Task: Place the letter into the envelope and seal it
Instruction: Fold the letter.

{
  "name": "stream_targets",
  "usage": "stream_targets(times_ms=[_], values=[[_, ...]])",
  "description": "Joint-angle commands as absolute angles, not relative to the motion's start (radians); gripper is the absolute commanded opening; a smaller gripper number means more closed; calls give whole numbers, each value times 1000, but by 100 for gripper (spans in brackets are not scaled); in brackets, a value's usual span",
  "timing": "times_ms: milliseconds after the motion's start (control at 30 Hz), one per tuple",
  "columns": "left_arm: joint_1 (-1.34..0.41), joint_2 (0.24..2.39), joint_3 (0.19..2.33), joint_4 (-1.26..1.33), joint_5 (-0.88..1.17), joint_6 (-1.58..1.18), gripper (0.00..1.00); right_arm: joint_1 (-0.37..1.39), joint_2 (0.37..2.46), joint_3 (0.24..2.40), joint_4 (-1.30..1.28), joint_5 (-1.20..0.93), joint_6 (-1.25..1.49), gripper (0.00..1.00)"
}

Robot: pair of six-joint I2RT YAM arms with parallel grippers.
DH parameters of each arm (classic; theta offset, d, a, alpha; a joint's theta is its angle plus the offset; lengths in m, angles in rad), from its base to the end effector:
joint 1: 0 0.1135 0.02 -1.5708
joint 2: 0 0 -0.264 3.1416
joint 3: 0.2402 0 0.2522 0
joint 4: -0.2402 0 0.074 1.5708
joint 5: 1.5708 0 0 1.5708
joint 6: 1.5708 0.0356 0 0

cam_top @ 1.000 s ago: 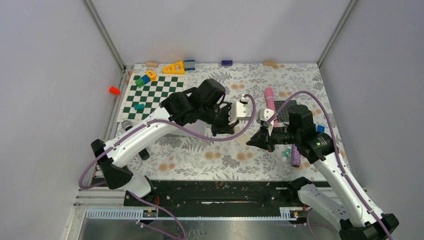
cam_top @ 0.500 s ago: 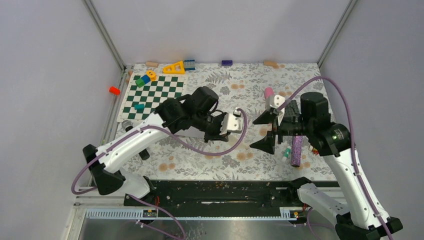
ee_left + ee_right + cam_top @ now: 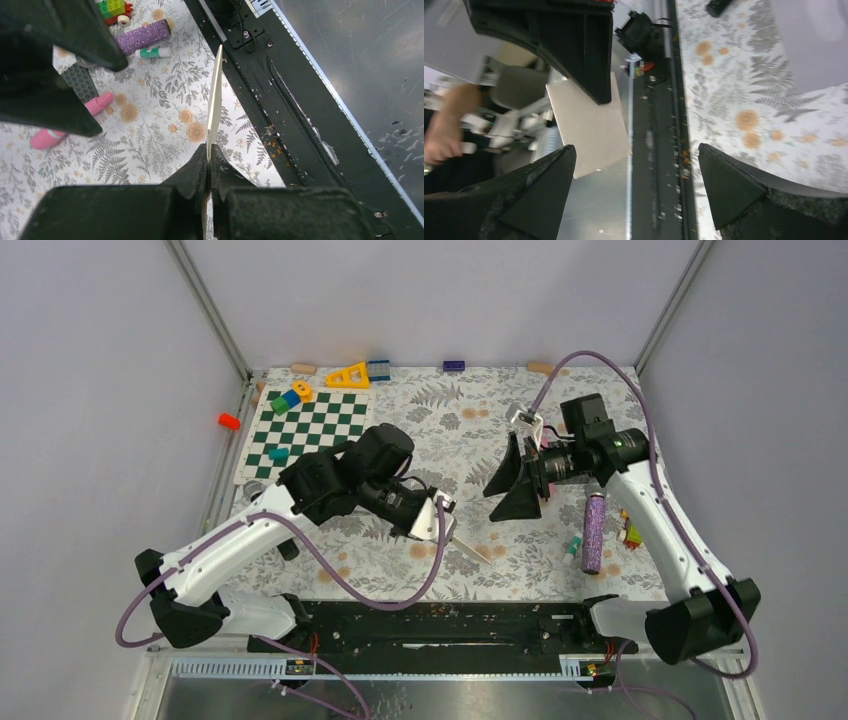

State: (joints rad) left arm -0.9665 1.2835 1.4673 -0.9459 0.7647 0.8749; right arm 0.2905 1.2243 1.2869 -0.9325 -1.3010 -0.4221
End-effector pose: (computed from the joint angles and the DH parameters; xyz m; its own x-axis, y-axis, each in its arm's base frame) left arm 0.1202 -0.2174 0.4016 0.4226 0.3626 -0.8306 0.8642 -0.4374 0.2488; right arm 0.2057 0.0973 0.3732 -0.3927 -0.2314 -0.8901 -0.9129 -0.0191 0.4078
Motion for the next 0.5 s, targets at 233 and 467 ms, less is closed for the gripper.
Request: stream_targets(times_ms=[233, 467], values=[[-1057, 1322, 1592, -963, 639, 1022, 0, 318, 1327, 1135, -447, -1617, 178, 100], [-1086, 1356, 1683, -991, 593, 1028, 0, 400, 1253, 904, 170, -1617, 636, 99]])
